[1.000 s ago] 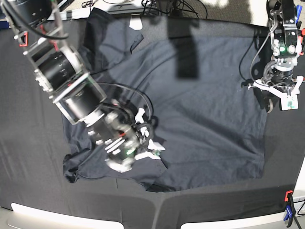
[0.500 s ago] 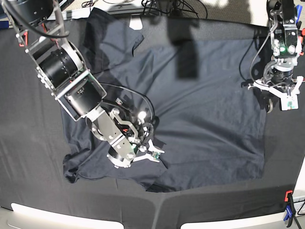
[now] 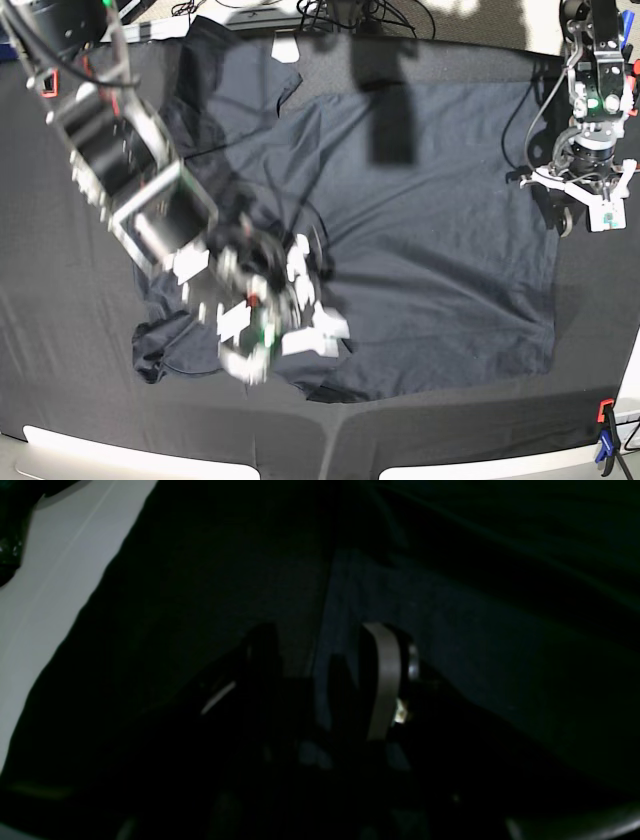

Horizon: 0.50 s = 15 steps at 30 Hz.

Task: Layout the t-shirt on the table in an organized manner, then fold the t-shirt properly

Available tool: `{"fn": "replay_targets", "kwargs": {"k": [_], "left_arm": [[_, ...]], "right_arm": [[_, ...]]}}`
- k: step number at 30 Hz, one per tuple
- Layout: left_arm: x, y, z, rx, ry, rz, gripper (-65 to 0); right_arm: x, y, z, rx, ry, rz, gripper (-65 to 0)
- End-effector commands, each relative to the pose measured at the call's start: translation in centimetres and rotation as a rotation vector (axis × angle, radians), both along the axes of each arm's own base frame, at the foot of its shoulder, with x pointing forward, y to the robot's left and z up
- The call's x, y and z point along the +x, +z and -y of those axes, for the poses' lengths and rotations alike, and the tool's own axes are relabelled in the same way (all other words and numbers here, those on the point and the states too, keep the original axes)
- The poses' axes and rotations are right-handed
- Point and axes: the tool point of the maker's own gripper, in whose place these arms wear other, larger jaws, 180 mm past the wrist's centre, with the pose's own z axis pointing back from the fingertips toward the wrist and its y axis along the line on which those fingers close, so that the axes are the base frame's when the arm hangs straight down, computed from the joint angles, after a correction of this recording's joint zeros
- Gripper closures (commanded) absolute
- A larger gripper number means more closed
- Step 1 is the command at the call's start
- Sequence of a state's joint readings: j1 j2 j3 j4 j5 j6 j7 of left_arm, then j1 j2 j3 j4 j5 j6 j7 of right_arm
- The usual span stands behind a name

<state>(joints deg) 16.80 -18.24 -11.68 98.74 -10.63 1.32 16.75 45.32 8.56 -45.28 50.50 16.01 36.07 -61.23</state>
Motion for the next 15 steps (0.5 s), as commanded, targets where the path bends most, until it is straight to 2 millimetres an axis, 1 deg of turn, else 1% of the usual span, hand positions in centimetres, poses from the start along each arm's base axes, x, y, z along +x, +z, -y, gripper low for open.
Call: {"fn": "replay_targets", "kwargs": {"k": [1, 9, 15], "left_arm": [[0.6, 1.6, -0.3, 0.021, -0.006, 0.053, -24.9], [0.6, 1.6, -0.3, 0.022, -0.006, 0.054, -24.9], [0.6, 1.6, -0.3, 0.022, -0.006, 0.054, -24.9]], "right_arm": [[1.2, 1.6, 0.0, -0.008, 0.008, 0.038, -12.6], [0.1, 0.3, 0.1, -0.008, 0.006, 0.004, -12.6], [0.1, 0.3, 0.1, -0.012, 0.006, 0.005, -12.6]]}}
